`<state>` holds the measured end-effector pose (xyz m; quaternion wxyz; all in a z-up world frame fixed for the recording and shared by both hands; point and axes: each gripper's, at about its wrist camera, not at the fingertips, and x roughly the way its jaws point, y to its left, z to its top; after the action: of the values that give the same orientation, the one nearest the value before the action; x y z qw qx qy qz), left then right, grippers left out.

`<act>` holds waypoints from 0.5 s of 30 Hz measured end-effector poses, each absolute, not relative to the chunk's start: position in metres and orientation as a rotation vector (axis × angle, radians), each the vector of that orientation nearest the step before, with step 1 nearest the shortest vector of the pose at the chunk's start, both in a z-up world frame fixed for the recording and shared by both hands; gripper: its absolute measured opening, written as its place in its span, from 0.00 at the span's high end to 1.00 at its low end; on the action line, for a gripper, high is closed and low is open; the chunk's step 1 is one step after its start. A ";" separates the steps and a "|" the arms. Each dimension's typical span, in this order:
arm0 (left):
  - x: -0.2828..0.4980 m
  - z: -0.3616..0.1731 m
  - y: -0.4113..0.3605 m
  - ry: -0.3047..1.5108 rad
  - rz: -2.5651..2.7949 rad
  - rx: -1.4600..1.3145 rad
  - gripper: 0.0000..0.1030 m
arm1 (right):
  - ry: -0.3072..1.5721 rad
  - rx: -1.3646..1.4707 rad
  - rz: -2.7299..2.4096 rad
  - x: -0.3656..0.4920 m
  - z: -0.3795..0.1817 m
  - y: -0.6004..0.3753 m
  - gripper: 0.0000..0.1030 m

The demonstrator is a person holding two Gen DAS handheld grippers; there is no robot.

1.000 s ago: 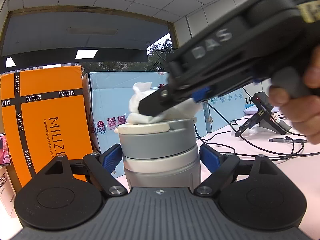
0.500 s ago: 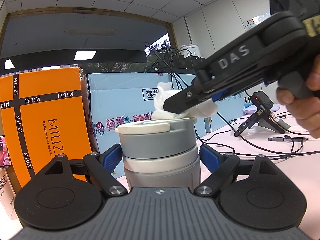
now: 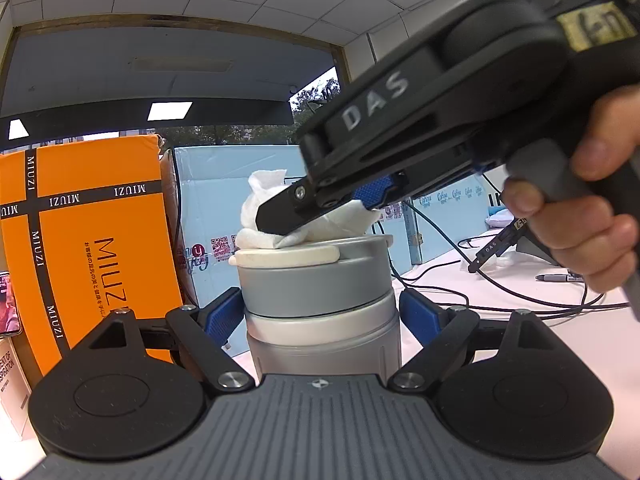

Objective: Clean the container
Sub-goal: 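Wipe the tissue across the tumbler lid with the right tool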

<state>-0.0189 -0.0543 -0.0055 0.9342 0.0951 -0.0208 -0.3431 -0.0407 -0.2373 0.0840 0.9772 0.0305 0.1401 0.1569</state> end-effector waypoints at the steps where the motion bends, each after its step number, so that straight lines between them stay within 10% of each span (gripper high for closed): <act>1: -0.019 -0.006 -0.054 -0.043 -0.702 0.195 0.19 | 0.281 0.057 0.308 -0.039 0.084 -0.238 0.74; 15: -0.020 -0.006 -0.055 -0.045 -0.705 0.200 0.19 | 0.284 0.018 0.192 -0.043 0.081 -0.260 0.74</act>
<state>-0.0197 -0.0553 -0.0058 0.9334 0.0979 -0.0219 -0.3445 -0.0431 -0.2597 0.0810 0.9853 0.0088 0.1412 0.0954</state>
